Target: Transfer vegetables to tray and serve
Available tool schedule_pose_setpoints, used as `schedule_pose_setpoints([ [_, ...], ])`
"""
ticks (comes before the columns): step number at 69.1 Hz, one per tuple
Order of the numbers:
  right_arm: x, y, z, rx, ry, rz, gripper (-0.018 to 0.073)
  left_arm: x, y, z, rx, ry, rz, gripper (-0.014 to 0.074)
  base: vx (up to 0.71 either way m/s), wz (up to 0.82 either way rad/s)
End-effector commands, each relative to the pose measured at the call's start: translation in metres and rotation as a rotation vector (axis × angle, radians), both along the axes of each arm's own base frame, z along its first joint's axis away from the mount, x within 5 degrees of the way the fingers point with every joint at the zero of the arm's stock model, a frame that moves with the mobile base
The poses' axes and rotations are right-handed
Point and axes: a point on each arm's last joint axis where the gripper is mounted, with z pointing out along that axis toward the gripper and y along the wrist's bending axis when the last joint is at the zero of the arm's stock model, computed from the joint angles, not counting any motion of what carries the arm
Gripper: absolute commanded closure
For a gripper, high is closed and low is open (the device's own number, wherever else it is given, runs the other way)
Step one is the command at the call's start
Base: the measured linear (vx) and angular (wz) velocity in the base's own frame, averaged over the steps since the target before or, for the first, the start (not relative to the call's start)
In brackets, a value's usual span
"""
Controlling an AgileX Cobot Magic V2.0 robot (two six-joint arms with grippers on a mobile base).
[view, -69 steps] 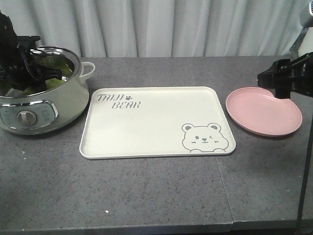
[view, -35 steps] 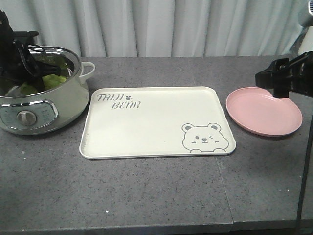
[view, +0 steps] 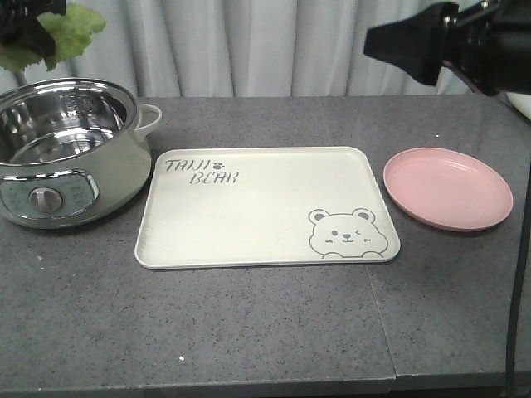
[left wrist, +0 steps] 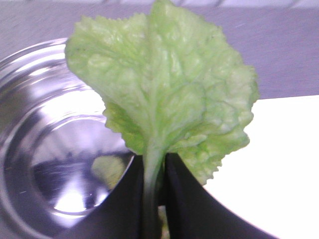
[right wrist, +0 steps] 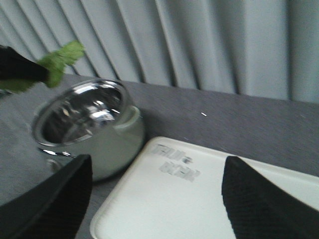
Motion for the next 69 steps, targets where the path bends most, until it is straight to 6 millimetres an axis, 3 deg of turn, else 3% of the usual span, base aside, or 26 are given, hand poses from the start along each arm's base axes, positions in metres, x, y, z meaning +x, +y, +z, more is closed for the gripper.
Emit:
schedule_pose_setpoints([
  [1, -0.002, 0.007, 0.031, 0.176, -0.104, 0.087, 0.0042, -0.037, -0.018, 0.051, -0.113, -0.178, -0.114, 0.0603, 0.0, 0.0],
  [11, 0.011, 0.018, 0.04, 0.374, -0.118, 0.232, 0.0042, -0.064, -0.045, 0.072, -0.226, -0.233, -0.312, 0.0603, 0.0, 0.0],
  [19, 0.019, 0.021, 0.04, 0.519, -0.112, 0.304, 0.0042, -0.074, -0.071, 0.077, -0.27, -0.244, -0.419, 0.0603, 0.0, 0.0],
  [35, 0.028, 0.021, 0.036, 0.523, -0.098, 0.297, 0.0042, -0.089, -0.117, 0.076, -0.253, -0.24, -0.583, 0.0603, 0.0, 0.0],
  [69, 0.028, 0.021, 0.036, 0.546, -0.071, 0.297, 0.0042, -0.111, -0.158, 0.076, -0.259, -0.245, -0.737, 0.0603, 0.0, 0.0],
])
